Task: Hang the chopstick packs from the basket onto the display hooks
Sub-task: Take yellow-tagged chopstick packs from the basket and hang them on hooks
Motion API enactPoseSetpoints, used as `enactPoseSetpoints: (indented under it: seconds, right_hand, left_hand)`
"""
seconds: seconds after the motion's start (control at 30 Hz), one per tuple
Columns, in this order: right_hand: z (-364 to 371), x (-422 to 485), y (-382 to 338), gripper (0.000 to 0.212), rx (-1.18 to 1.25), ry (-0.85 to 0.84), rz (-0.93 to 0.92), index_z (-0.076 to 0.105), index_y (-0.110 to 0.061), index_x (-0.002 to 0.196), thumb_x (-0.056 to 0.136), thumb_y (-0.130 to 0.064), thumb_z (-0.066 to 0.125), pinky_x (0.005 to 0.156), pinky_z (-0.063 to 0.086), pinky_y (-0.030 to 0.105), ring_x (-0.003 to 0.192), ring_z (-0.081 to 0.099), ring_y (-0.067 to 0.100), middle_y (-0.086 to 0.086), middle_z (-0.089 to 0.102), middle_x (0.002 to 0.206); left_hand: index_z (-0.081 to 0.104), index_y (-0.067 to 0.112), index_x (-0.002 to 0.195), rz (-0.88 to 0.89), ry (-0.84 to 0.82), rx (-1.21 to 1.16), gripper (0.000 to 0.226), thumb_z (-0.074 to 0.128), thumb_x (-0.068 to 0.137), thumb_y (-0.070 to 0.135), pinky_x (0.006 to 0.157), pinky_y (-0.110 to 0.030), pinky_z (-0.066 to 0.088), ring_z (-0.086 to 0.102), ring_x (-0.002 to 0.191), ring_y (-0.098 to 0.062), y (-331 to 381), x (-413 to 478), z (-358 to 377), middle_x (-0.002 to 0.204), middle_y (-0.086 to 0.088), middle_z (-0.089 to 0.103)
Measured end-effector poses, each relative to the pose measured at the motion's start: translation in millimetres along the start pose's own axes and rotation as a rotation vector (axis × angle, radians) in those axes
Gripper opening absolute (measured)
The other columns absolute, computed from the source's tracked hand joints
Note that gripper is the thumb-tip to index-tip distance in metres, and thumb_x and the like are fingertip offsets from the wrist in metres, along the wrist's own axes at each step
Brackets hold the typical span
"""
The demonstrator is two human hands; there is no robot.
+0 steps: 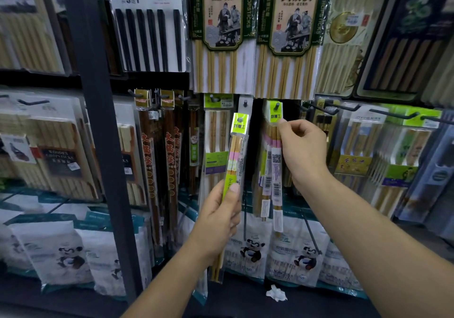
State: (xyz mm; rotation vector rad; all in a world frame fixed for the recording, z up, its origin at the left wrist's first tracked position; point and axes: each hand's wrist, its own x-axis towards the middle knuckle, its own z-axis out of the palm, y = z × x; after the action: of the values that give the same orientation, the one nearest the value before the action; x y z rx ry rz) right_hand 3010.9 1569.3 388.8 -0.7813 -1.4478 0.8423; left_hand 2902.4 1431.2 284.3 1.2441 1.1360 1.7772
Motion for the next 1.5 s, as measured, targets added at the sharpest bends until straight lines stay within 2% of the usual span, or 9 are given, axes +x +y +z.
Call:
enactPoseSetpoints:
  seconds: [0.1, 0.27, 0.4, 0.77, 0.9, 1.0, 1.27, 1.37, 1.5]
  right_hand:
    - [-8, -8, -5, 0.015, 0.003, 0.026, -0.036, 0.068, -0.022, 0.085, 0.097, -0.030, 0.065, 0.062, 0.045, 0.012, 0.066, 0.058, -0.008, -0.012, 0.066, 0.073]
    - [-9, -28, -16, 0.019, 0.127, -0.160, -0.061, 0.072, -0.020, 0.086, 0.100, -0.027, 0.061, 0.061, 0.049, 0.013, 0.066, 0.061, 0.002, -0.003, 0.071, 0.075]
    - [-9, -23, -23, 0.016, 0.163, -0.189, -0.025, 0.071, -0.013, 0.093, 0.100, -0.023, 0.062, 0.057, 0.047, 0.013, 0.062, 0.060, 0.001, -0.003, 0.070, 0.072]
    - [-12, -7, -32, 0.032, 0.284, -0.207, 0.022, 0.071, -0.006, 0.088, 0.105, -0.026, 0.053, 0.047, 0.043, 0.015, 0.055, 0.060, 0.005, 0.000, 0.068, 0.069]
    - [-10, -5, -32, 0.034, 0.277, -0.171, 0.004, 0.071, -0.008, 0.083, 0.106, -0.027, 0.052, 0.046, 0.042, 0.014, 0.053, 0.057, 0.004, -0.001, 0.065, 0.065]
    - [-9, -3, -30, 0.036, 0.280, -0.161, 0.006, 0.071, -0.010, 0.081, 0.106, -0.028, 0.051, 0.045, 0.042, 0.014, 0.053, 0.058, 0.007, 0.003, 0.066, 0.067]
    - [-5, 9, -19, 0.034, 0.092, -0.119, -0.076, 0.068, -0.003, 0.079, 0.102, -0.027, 0.059, 0.061, 0.050, 0.025, 0.063, 0.056, 0.015, 0.016, 0.063, 0.071]
    - [-1, 13, -17, 0.035, 0.065, -0.093, -0.102, 0.066, -0.002, 0.075, 0.100, -0.026, 0.060, 0.054, 0.044, 0.013, 0.057, 0.051, 0.007, 0.001, 0.055, 0.059]
    - [1, 17, -9, 0.036, -0.020, -0.079, -0.116, 0.060, -0.013, 0.064, 0.099, -0.024, 0.059, 0.051, 0.042, 0.011, 0.049, 0.046, 0.000, -0.014, 0.049, 0.049]
  left_hand:
    - [0.043, 0.015, 0.087, -0.007, 0.024, 0.024, 0.038, 0.046, 0.103, 0.050, 0.047, -0.025, 0.022, 0.028, 0.055, -0.012, 3, 5, 3, 0.068, 0.005, 0.037]
    - [0.042, 0.003, 0.098, 0.036, 0.011, 0.144, 0.029, 0.039, 0.097, 0.031, 0.053, -0.031, 0.028, 0.032, 0.060, -0.016, 4, 13, 16, 0.072, -0.001, 0.038]
    - [0.047, 0.009, 0.094, 0.138, -0.008, 0.355, 0.027, 0.042, 0.101, 0.035, 0.070, -0.027, 0.037, 0.041, 0.075, -0.012, 8, 19, 22, 0.080, 0.004, 0.042]
    - [0.058, 0.023, 0.102, 0.190, -0.145, 0.481, 0.015, 0.046, 0.109, 0.027, 0.070, -0.020, 0.039, 0.045, 0.074, -0.003, 20, 36, 23, 0.078, 0.019, 0.049]
    - [0.059, 0.015, 0.104, 0.168, -0.146, 0.500, 0.016, 0.047, 0.110, 0.025, 0.074, -0.030, 0.040, 0.045, 0.076, -0.007, 18, 38, 26, 0.081, 0.011, 0.050]
    - [0.058, 0.016, 0.101, 0.147, -0.136, 0.508, 0.016, 0.047, 0.110, 0.024, 0.072, -0.028, 0.040, 0.044, 0.073, -0.006, 17, 39, 26, 0.078, 0.015, 0.048]
    - [0.057, 0.011, 0.104, 0.123, -0.135, 0.552, 0.021, 0.047, 0.109, 0.029, 0.072, -0.030, 0.039, 0.042, 0.073, -0.009, 19, 43, 27, 0.079, 0.006, 0.045]
    - [0.058, 0.020, 0.113, 0.116, -0.108, 0.534, 0.015, 0.049, 0.108, 0.031, 0.068, -0.024, 0.041, 0.043, 0.069, -0.007, 18, 46, 27, 0.076, 0.009, 0.046]
    - [0.055, 0.032, 0.111, 0.110, -0.084, 0.533, 0.005, 0.052, 0.107, 0.031, 0.064, -0.021, 0.044, 0.046, 0.063, -0.004, 12, 49, 28, 0.066, 0.015, 0.049]
